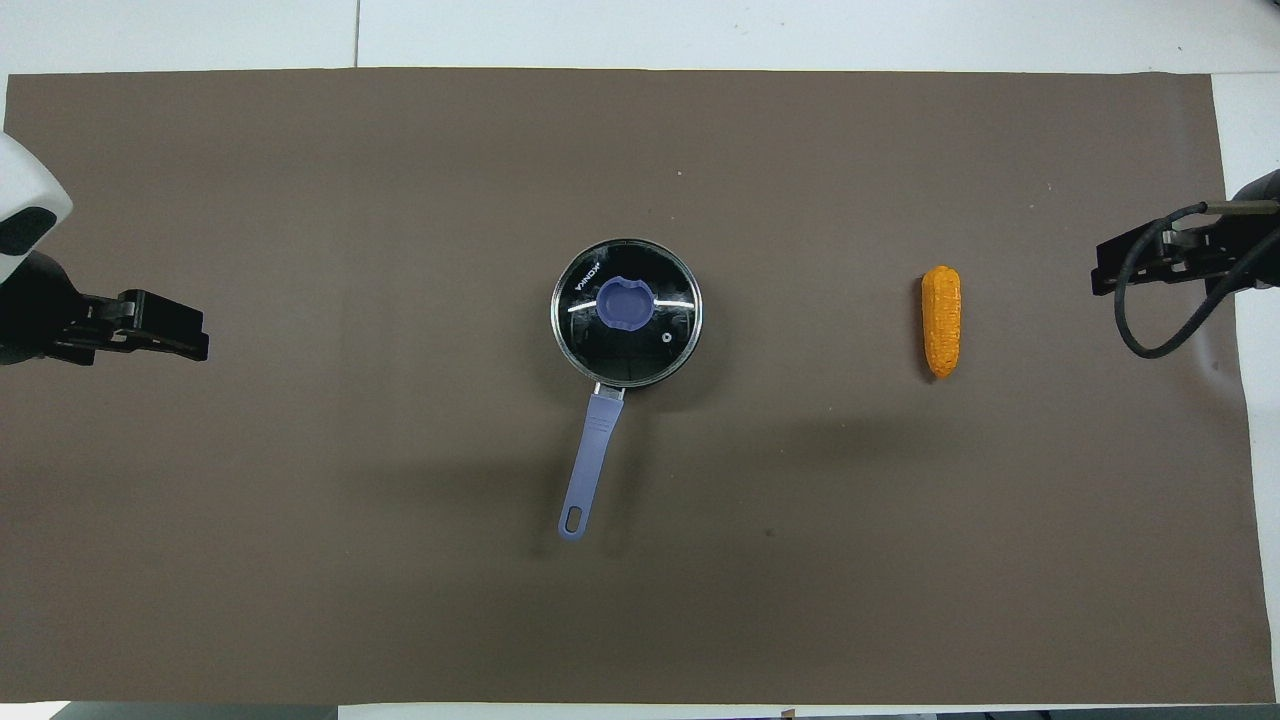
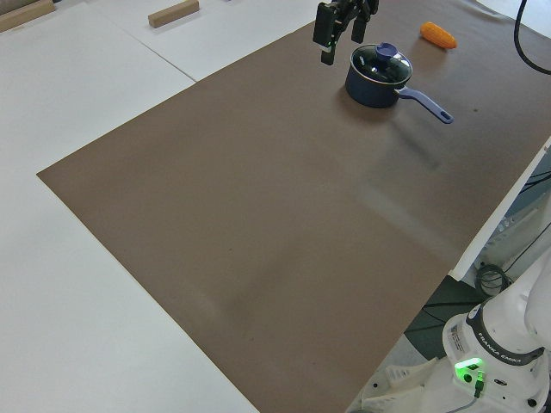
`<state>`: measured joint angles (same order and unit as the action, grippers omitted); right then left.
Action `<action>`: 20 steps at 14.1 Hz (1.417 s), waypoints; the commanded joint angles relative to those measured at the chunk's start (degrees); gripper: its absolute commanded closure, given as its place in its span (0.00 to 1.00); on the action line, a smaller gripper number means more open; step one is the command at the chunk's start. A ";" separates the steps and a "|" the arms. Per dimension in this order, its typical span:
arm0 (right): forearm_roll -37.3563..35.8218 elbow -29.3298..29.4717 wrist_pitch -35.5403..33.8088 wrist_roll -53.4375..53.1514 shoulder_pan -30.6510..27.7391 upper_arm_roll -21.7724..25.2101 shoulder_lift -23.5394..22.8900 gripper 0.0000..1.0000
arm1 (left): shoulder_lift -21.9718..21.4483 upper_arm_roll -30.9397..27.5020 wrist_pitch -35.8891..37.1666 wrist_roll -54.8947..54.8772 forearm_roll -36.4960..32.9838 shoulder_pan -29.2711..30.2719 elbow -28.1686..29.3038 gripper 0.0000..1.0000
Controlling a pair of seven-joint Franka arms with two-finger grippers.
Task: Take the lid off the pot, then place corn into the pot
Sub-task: 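Move the left gripper toward the pot lid while the right gripper reaches the corn, then grasp the lid knob with the left gripper while the right gripper grasps the corn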
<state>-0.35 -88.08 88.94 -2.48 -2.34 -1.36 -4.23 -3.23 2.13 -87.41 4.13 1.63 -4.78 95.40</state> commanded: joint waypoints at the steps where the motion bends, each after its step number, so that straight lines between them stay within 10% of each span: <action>1: -0.36 0.72 -0.52 1.60 -0.12 -0.22 -0.07 0.00 | -0.63 0.33 0.49 -0.27 -1.01 0.04 0.14 0.00; 10: 0.08 0.28 0.01 1.43 -0.12 -0.31 0.01 0.00 | 0.15 0.51 -5.14 0.96 -0.31 -3.38 0.67 0.00; 15: 0.52 -8.31 10.88 -2.43 -0.04 -5.66 0.54 0.00 | 16.11 0.51 -4.88 16.58 1.79 -15.32 -13.00 0.00; 20: 0.44 -28.17 36.80 -2.53 -0.04 -7.08 -0.16 0.00 | 26.17 0.51 -8.81 28.81 2.15 -22.90 -20.87 0.00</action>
<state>-0.30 -108.42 118.08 -5.12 -1.67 -7.99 -5.68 19.50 3.55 -95.38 29.46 3.10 -25.21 79.00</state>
